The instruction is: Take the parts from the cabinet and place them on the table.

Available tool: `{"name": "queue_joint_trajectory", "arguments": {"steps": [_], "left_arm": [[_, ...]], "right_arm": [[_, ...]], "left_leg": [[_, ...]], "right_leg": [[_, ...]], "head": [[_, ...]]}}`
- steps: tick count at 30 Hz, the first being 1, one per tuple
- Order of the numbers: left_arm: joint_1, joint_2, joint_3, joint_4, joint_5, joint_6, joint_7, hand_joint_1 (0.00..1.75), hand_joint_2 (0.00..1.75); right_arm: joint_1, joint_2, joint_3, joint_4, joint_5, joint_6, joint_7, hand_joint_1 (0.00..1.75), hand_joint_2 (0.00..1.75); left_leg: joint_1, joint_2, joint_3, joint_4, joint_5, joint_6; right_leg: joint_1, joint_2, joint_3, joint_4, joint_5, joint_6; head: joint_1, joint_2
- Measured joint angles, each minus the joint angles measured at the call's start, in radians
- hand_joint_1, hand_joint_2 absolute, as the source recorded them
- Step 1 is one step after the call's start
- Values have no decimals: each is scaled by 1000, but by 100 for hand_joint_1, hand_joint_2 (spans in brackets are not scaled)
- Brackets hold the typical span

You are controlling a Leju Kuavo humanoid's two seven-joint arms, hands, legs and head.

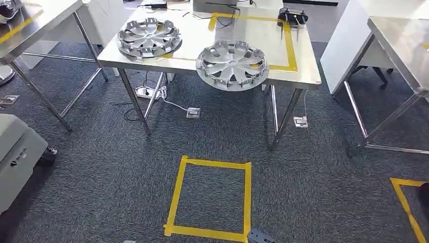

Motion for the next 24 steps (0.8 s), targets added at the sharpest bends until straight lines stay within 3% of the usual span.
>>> {"name": "queue_joint_trajectory", "arguments": {"steps": [1,2,3,5,6,7,8,9,10,11,12,13,15,16,17,18,19,20,21,22,23,24], "left_arm": [[-1,1,0,1,-7,-1,0,0,0],[-2,3,0,0,-10,-1,1,0,0],[-3,3,0,0,-11,-3,0,0,0],[-8,4,0,0,-17,-5,2,0,0],[-10,5,0,0,-21,-9,2,0,0],[-11,5,0,0,-22,-10,2,0,0],[-11,6,0,0,-25,-13,2,0,0],[-11,6,0,0,-27,-15,3,0,0],[-13,7,0,0,-27,-18,3,0,0],[-18,5,0,-2,-27,-23,3,0,0],[-24,5,0,-3,-24,-24,3,0,0],[-26,5,0,-3,-16,-24,5,0,0],[-22,9,4,-2,0,-23,13,0,0],[-14,10,9,1,6,-22,18,0,0],[-9,12,11,3,12,-21,25,0,0],[-1,14,14,3,15,-21,28,0,0],[6,15,17,3,16,-21,30,0,0],[11,14,19,4,16,-21,35,0,0],[17,15,22,4,16,-21,43,0,0],[23,14,26,5,16,-18,55,0,0],[29,14,26,6,14,-11,65,0,0],[33,14,26,7,11,-7,72,0,0]], "right_arm": [[-1,2,0,0,2,0,0,0,175],[-3,2,0,0,2,0,1,0,175],[-4,2,0,0,2,0,0,0,175],[-4,3,0,0,3,0,1,0,175],[-4,3,0,0,5,0,2,0,175],[-4,3,0,0,5,0,4,0,175],[-5,3,0,0,6,0,6,0,175],[-7,3,0,0,9,0,9,0,175],[-12,2,0,0,9,0,18,0,175],[-18,-3,0,0,10,0,25,0,175],[-23,-6,0,-3,8,0,27,0,175],[-26,-6,0,-3,6,-2,32,0,175],[-30,-7,0,-3,5,-3,35,0,175],[-28,-7,0,-3,5,-3,35,0,175],[-26,-7,0,-3,5,-3,33,0,175],[-26,-7,0,-3,7,-3,29,0,175],[-26,-7,0,-3,8,1,21,0,175],[-28,-8,0,-3,6,0,17,0,175],[-30,-8,0,-3,2,0,15,0,175],[-32,-9,0,-3,1,0,14,0,0],[-33,-10,-1,-3,-1,0,14,0,0],[-32,-11,-1,-3,-2,0,13,0,0]], "left_leg": [[-1,-2,-6,2,1,-6],[-1,-8,-16,19,-43,-13],[1,-11,-33,64,-115,-19],[8,-11,-54,202,-227,-32],[11,-11,-59,266,-243,-38],[14,-11,-53,299,-225,-43],[18,-11,-34,300,-186,-47],[21,-11,5,263,-141,-52],[26,-11,64,192,-120,-58],[33,-13,129,98,-156,-67],[20,-18,182,17,-195,-60],[21,-18,170,18,-200,-36],[11,-17,161,19,-190,-24],[14,-12,153,14,-180,-9],[16,-7,143,14,-168,4],[15,-7,134,14,-156,13],[14,-6,121,14,-144,16],[11,-6,105,15,-132,18],[8,-6,88,16,-120,18],[6,-5,71,18,-108,19],[4,-4,56,20,-98,19],[3,-3,42,21,-90,19]], "right_leg": [[-12,-3,-7,-15,26,-4],[-13,-5,-17,-18,40,-6],[-15,-5,-32,-18,54,-12],[-18,-6,-66,-14,79,-8],[-19,-8,-86,-10,91,-5],[-21,-10,-101,-6,103,-1],[-25,-11,-122,0,114,3],[-29,-12,-144,9,123,9],[-34,-11,-166,20,131,16],[-34,-11,-179,33,137,24],[-33,-12,-194,45,141,31],[-31,-12,-194,43,152,36],[-38,-11,-194,38,170,45],[-39,-9,-196,37,177,52],[-43,-7,-207,55,140,57],[-43,-7,-221,100,75,61],[-43,-6,-240,170,7,63],[-43,-5,-255,243,-42,64],[-42,-4,-264,307,-67,63],[-41,-3,-259,343,-61,60],[-38,-2,-233,334,-30,55],[-34,-2,-187,287,10,49]], "head": [[0,0],[0,0],[0,0],[0,0],[0,0],[0,0],[0,0],[0,0],[1,0],[1,0],[0,0],[6,0],[6,0],[5,0],[6,0],[6,0],[7,0],[6,0],[7,0],[6,0],[6,0],[6,0]]}}
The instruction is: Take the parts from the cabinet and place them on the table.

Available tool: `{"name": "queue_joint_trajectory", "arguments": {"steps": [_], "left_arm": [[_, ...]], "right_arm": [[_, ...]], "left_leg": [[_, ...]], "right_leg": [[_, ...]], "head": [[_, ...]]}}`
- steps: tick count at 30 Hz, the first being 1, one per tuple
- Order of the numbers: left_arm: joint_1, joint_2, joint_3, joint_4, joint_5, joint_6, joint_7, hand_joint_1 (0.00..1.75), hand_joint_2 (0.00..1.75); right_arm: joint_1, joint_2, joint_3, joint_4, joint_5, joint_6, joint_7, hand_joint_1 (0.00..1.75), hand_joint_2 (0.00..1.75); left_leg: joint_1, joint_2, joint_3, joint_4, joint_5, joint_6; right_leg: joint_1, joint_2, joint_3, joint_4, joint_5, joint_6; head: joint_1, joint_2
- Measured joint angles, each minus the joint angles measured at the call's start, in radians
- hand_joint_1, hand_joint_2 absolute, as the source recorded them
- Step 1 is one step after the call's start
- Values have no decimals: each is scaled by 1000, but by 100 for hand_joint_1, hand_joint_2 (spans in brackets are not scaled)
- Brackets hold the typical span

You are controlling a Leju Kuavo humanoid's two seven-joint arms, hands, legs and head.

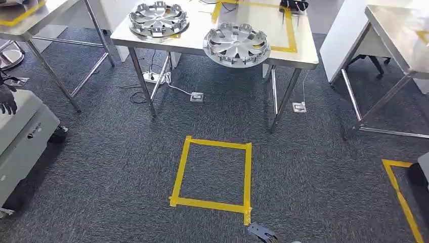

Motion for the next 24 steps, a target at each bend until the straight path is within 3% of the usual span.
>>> {"name": "queue_joint_trajectory", "arguments": {"steps": [1,2,3,4,7,8,9,11,12,13,14,16,17,18,21,22,23,24], "left_arm": [[0,-2,0,1,-10,2,10,0,0],[1,-3,0,1,-17,4,15,0,0],[4,-6,0,1,-20,4,17,0,0],[6,-7,0,1,-21,4,14,0,0],[2,-11,0,0,-42,23,0,0,0],[-3,-10,0,0,-49,25,0,0,0],[-6,-10,-1,0,-56,25,1,0,0],[-9,-9,-2,1,-56,13,7,0,0],[-10,-8,-2,1,-37,7,11,0,0],[-12,-8,1,1,-18,5,16,0,0],[-14,-8,6,1,2,7,18,0,0],[-21,-9,21,0,25,20,21,0,0],[-28,-9,26,0,21,18,17,0,0],[-32,-9,26,0,8,7,8,0,0],[-46,-9,26,0,-25,-10,3,0,0],[-50,-13,26,0,-32,-10,4,0,0],[-57,-11,26,0,-39,-10,4,0,0],[-62,-12,26,0,-41,-10,4,0,0]], "right_arm": [[0,-3,-1,0,-8,0,-2,0,0],[-5,-5,-3,0,-15,0,-3,0,0],[-13,-8,-8,-1,-20,0,-6,0,0],[-21,-8,-10,-1,-25,0,-7,0,0],[-19,-8,-16,-1,-28,0,0,0,0],[-14,-7,-17,-1,-29,0,3,0,0],[-11,-7,-19,-1,-29,0,8,0,0],[-10,-3,-21,-1,-29,0,6,0,0],[-6,-2,-24,-1,-30,0,5,0,0],[-1,-1,-25,-1,-31,0,4,0,0],[5,0,-26,-1,-32,0,4,0,0],[9,2,-27,-1,-35,0,4,0,0],[8,2,-27,-1,-35,0,5,0,0],[4,2,-28,-1,-34,0,10,0,0],[4,2,-31,-1,-29,0,18,0,0],[6,1,-32,-1,-27,0,22,0,0],[7,3,-32,-1,-27,0,22,0,0],[3,3,-32,-1,-22,1,20,0,0]], "left_leg": [[-1,10,-10,1,5,2],[-2,11,-14,1,12,1],[-5,17,-14,1,19,-5],[-4,26,-14,0,24,-12],[2,53,-12,-6,39,-32],[4,33,-22,9,21,-40],[4,10,-32,43,-24,-46],[8,-2,-76,187,-124,-54],[8,-3,-91,246,-143,-57],[9,-4,-91,269,-139,-59],[9,-5,-66,243,-116,-59],[11,-21,31,96,-53,-59],[16,-68,74,11,-58,-59],[18,-100,94,2,-62,-56],[15,-66,77,-4,-58,-38],[22,-53,76,-13,-52,-28],[21,-41,75,-15,-48,-21],[21,-28,71,-15,-45,-16]], "right_leg": [[5,-6,60,-78,33,-6],[12,-35,126,-169,31,-15],[24,-68,175,-254,-13,-26],[26,-64,181,-278,-20,-28],[28,-34,166,-292,3,-44],[21,-30,164,-299,15,-45],[18,-19,156,-300,24,-54],[16,1,137,-297,39,-57],[16,11,128,-295,45,-55],[14,19,119,-292,49,-52],[12,30,111,-287,53,-48],[6,50,101,-273,57,-42],[3,59,91,-264,58,-38],[5,68,75,-255,60,-31],[5,103,59,-257,81,-6],[5,102,54,-254,79,-3],[7,56,44,-232,61,2],[4,26,15,-173,23,7]], "head": [[0,0],[0,0],[1,0],[0,0],[1,0],[1,0],[0,0],[0,0],[0,0],[0,0],[0,0],[0,0],[0,0],[1,0],[5,0],[5,0],[7,0],[10,0]]}}
